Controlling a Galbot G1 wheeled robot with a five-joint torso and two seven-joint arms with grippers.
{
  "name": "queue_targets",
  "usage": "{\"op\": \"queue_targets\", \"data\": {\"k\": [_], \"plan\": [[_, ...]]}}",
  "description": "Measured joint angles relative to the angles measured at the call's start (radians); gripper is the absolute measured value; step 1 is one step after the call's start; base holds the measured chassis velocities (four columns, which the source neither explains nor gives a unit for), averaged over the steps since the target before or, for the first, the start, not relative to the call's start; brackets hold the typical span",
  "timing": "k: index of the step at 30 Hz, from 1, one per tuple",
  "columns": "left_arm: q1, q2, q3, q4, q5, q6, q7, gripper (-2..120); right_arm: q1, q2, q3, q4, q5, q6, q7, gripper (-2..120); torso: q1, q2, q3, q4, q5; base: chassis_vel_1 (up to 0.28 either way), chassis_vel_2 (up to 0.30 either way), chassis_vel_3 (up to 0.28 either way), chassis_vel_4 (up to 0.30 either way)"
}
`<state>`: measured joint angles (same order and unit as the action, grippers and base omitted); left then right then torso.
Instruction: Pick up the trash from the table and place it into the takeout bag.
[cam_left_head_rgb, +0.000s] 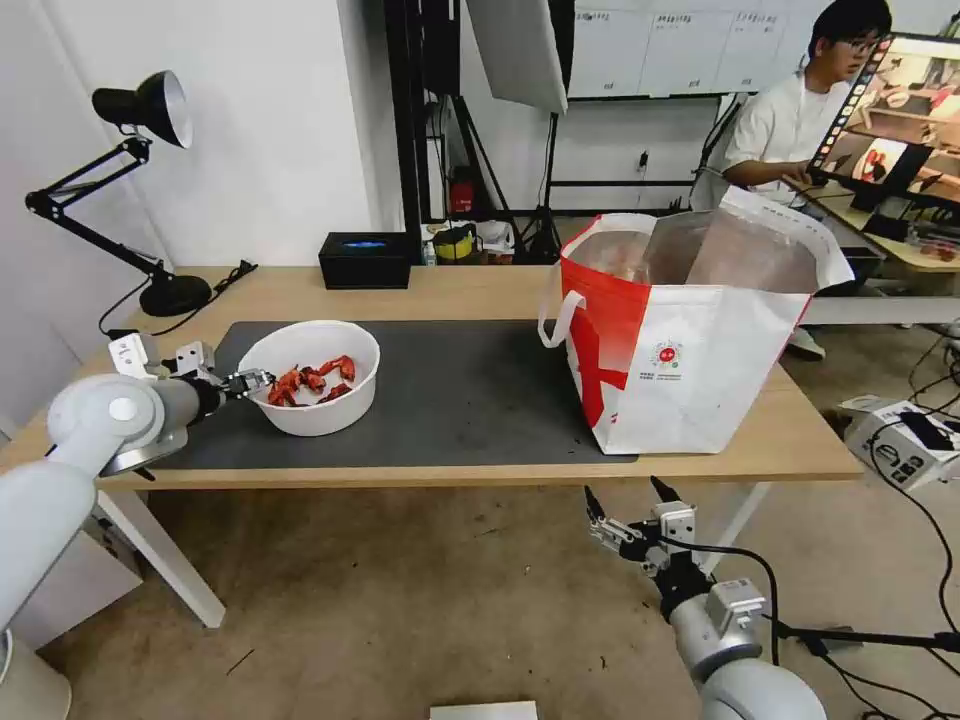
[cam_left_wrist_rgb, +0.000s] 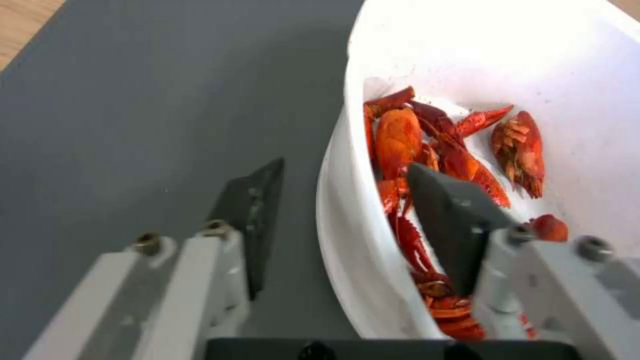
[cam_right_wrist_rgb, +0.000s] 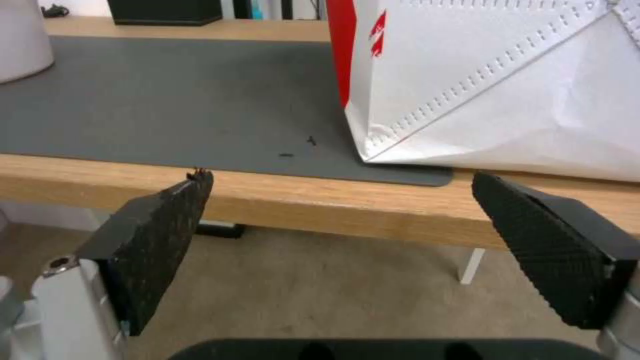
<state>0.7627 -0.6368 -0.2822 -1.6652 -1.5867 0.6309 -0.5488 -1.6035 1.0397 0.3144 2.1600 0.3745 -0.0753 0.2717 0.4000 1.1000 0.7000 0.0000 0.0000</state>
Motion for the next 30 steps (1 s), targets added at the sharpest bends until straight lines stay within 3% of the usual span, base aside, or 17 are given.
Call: {"op": "queue_targets", "data": {"k": [3,13,26,29,30], "plan": [[0.020,0.000,-0.007,-0.011,0.004,-0.016,0.003,34,0.000,0.000,0.000,0.000,0.000,0.000,0.000,100,0.000,0.000,0.000,0.0000,0.0000,0.000,0.000,0.000,0.000],[0.060,0.004,-0.042,-0.055,0.004,-0.054,0.016,1,0.000,0.000,0.000,0.000,0.000,0.000,0.000,100,0.000,0.000,0.000,0.0000,-0.0001,0.000,0.000,0.000,0.000],[-0.003,0.006,-0.051,-0.153,-0.012,-0.074,0.033,0,0.000,0.000,0.000,0.000,0.000,0.000,0.000,100,0.000,0.000,0.000,0.0000,0.0000,0.000,0.000,0.000,0.000],[-0.078,-0.020,-0.001,-0.168,-0.013,-0.095,0.036,0,0.000,0.000,0.000,0.000,0.000,0.000,0.000,100,0.000,0.000,0.000,0.0000,0.0001,0.000,0.000,0.000,0.000],[-0.151,-0.040,0.049,-0.171,-0.022,-0.109,0.040,0,0.000,0.000,0.000,0.000,0.000,0.000,0.000,100,0.000,0.000,0.000,0.0000,0.0000,0.000,0.000,0.000,0.000]]}}
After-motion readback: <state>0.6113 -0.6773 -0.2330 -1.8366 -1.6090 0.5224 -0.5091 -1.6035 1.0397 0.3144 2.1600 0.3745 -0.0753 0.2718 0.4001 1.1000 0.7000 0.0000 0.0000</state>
